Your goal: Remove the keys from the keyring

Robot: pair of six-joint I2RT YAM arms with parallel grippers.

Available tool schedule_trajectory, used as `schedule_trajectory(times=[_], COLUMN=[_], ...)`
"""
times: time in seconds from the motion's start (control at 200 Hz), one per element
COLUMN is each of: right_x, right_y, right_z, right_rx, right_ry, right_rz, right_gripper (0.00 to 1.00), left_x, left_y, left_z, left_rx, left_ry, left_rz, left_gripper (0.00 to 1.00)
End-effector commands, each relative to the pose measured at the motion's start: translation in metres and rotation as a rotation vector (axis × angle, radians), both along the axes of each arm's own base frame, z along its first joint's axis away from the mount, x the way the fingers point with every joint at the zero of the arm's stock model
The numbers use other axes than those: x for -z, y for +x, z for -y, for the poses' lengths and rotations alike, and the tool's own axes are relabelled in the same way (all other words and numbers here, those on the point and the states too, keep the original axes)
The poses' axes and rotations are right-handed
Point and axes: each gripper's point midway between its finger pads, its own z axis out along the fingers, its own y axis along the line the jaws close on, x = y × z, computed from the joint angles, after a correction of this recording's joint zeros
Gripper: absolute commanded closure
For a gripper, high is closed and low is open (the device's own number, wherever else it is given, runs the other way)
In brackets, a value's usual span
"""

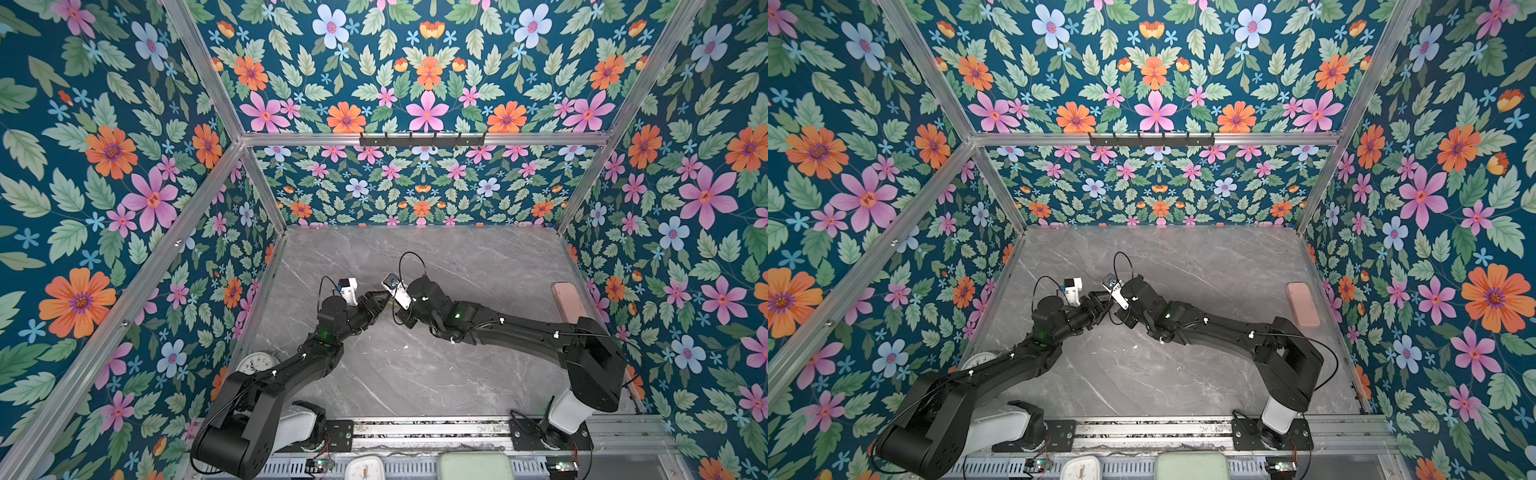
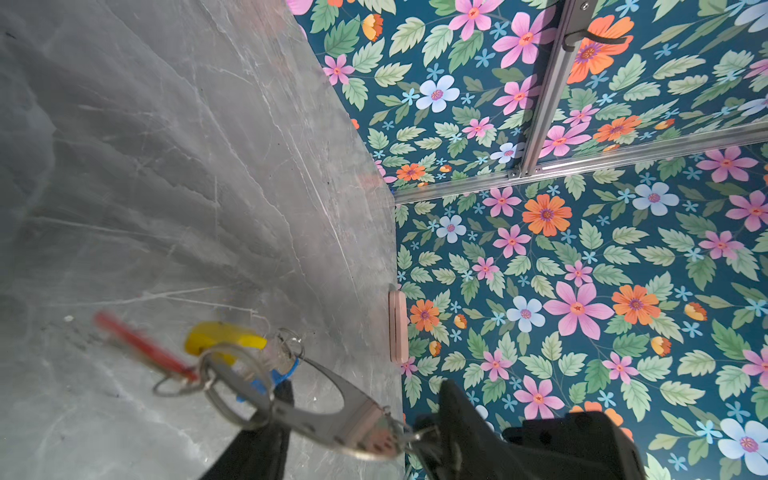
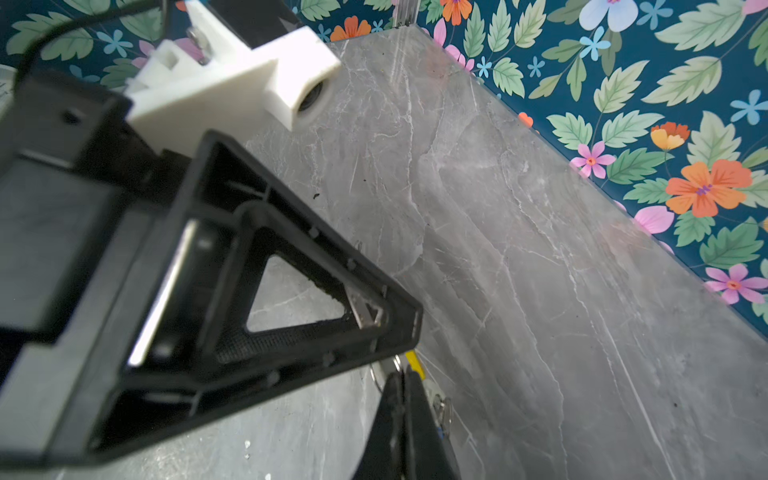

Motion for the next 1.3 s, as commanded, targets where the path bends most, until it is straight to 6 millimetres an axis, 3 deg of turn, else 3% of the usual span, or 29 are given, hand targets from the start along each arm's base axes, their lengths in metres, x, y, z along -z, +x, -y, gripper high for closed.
schedule_trajectory(times=[0.0,0.02,0.04,0.08,0.47,0.755,0.95,1.095,1.295], right_x=[-0.011,-0.009,-0.027,-0.028,-0.022,-0.025,-0.040,-0.060,-0.105], right_y=[-0.001,-0.002,-0.005,-0.007,-0.022,-0.025,-0.029,-0.035,-0.053], right_z=[-0.008,-0.009,-0.006,-0.007,-0.011,-0.011,-0.010,-0.004,0.022], right_rx=[-0.025,-0.030,-0.033,-0.042,-0.101,-0.104,-0.102,-0.090,-0.095], right_ry=[0.049,0.047,0.077,0.079,0.041,0.062,0.120,0.205,0.410], right_rz=[0.043,0.042,0.065,0.074,0.114,0.106,0.106,0.109,0.079], right_gripper=[1.00,1.00,1.00,1.00,1.00,1.00,1.00,0.91,0.62], left_x=[-0.010,-0.009,-0.008,-0.007,-0.012,-0.021,-0.032,-0.043,-0.058], left_y=[0.002,0.003,0.003,0.004,0.005,0.004,0.003,0.002,0.000], left_z=[-0.003,-0.004,-0.005,-0.006,-0.012,-0.013,-0.013,-0.013,-0.013], left_rx=[-0.020,-0.027,-0.030,-0.037,-0.051,-0.049,-0.049,-0.049,-0.040], left_ry=[-0.012,-0.009,-0.006,-0.002,-0.022,-0.060,-0.091,-0.119,-0.137], left_rz=[0.034,0.030,0.030,0.028,0.042,0.060,0.080,0.102,0.138], left_gripper=[0.37,0.37,0.38,0.41,0.59,0.82,0.98,1.00,1.00])
